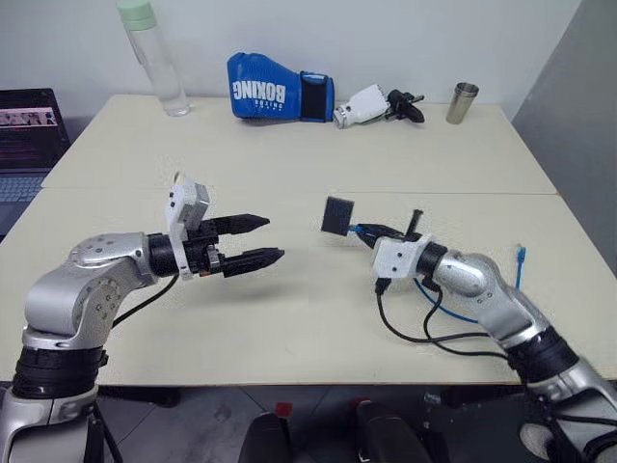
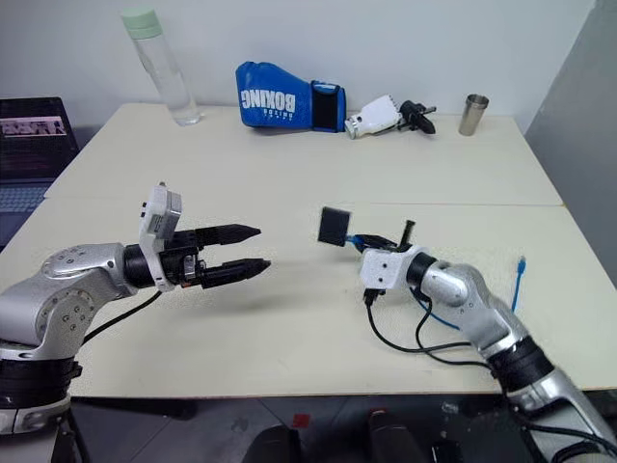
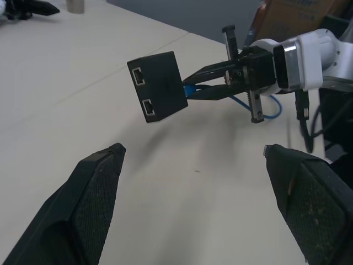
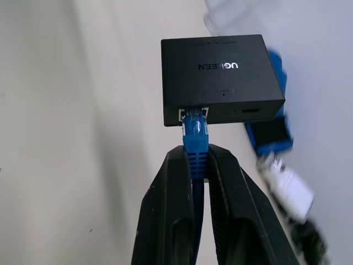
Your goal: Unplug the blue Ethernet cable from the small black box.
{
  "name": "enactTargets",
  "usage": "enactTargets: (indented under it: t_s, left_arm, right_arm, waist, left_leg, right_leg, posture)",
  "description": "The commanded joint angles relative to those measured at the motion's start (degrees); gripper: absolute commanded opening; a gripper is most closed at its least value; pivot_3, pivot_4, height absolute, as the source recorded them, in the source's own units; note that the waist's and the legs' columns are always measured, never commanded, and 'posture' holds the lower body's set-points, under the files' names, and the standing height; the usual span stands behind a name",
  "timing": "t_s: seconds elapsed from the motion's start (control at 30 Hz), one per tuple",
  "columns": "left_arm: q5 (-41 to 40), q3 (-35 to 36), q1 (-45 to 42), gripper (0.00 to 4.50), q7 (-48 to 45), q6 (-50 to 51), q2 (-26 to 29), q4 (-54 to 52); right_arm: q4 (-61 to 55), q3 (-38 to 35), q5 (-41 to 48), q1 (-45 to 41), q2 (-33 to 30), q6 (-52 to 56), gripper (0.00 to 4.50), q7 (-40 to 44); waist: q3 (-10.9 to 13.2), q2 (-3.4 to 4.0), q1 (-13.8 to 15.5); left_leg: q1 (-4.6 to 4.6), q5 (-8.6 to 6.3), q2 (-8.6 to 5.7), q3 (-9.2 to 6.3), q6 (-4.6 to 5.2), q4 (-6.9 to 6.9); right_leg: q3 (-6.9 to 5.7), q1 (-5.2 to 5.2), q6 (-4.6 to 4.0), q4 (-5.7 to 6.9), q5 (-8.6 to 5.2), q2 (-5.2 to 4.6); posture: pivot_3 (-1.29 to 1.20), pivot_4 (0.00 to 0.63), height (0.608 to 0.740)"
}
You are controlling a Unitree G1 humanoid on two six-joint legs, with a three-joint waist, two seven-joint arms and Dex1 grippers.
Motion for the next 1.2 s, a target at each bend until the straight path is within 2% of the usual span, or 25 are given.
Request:
enactTargets:
  t_s: [0.03, 0.23, 0.63, 0.73, 0.93, 1.2]
  left_arm:
    - [-2.87, 1.18, -1.54, 4.31, -0.40, 3.20, 0.03, 0.50]
    - [-2.95, 0.44, -3.66, 4.31, 0.69, 4.57, -2.23, 2.19]
    - [-2.92, 0.41, -4.09, 4.31, 2.07, 5.73, -4.44, 1.84]
    - [-3.35, 1.07, -3.89, 3.86, 2.38, 6.27, -4.65, 2.00]
    - [-5.00, 1.87, -3.94, 2.47, 2.50, 7.51, -4.90, 2.28]
    - [-7.59, 2.18, -3.75, 0.82, 1.70, 9.64, -4.49, 2.06]
  right_arm:
    - [2.43, 0.28, -0.90, -4.02, 0.48, -12.19, 0.11, 1.57]
    - [4.34, 1.32, -0.19, -7.35, 4.04, -18.78, 0.11, 4.59]
    - [7.51, -0.34, 0.12, -9.89, 8.57, -18.30, 0.11, 7.07]
    - [7.28, -0.61, 0.24, -9.55, 8.72, -18.03, 0.11, 7.32]
    - [7.31, -0.71, 0.21, -9.16, 8.91, -18.05, 0.11, 7.41]
    - [7.40, -1.10, -0.23, -8.84, 8.64, -19.02, 0.11, 7.16]
  waist:
    - [0.00, 0.00, 0.01]
    - [0.00, 0.00, 0.06]
    - [0.00, 0.00, 0.12]
    - [0.00, 0.00, 0.12]
    - [0.00, 0.00, 0.11]
    - [0.00, 0.00, 0.11]
  left_leg:
    - [0.00, 0.01, 0.01, -0.01, -0.01, 0.00]
    - [0.00, 0.03, 0.01, -0.03, -0.06, 0.04]
    - [0.02, 0.13, 0.01, -0.04, -0.23, 0.05]
    - [0.02, 0.13, 0.01, -0.04, -0.23, 0.05]
    - [0.02, 0.13, 0.01, -0.05, -0.23, 0.05]
    - [0.02, 0.13, 0.01, -0.05, -0.24, 0.05]
  right_leg:
    - [-0.01, 0.01, -0.01, 0.00, 0.00, 0.00]
    - [-0.03, 0.04, -0.02, 0.03, 0.01, -0.03]
    - [-0.02, 0.05, -0.03, 0.06, 0.01, -0.06]
    - [-0.02, 0.05, -0.03, 0.06, 0.02, -0.06]
    - [-0.02, 0.05, -0.03, 0.07, 0.02, -0.06]
    - [-0.02, 0.05, -0.03, 0.07, 0.01, -0.06]
  posture:
    - [0.00, 0.150, 0.740]
    - [0.00, 0.150, 0.740]
    - [0.00, 0.150, 0.740]
    - [0.00, 0.150, 0.740]
    - [0.00, 0.150, 0.740]
    - [0.00, 0.150, 0.740]
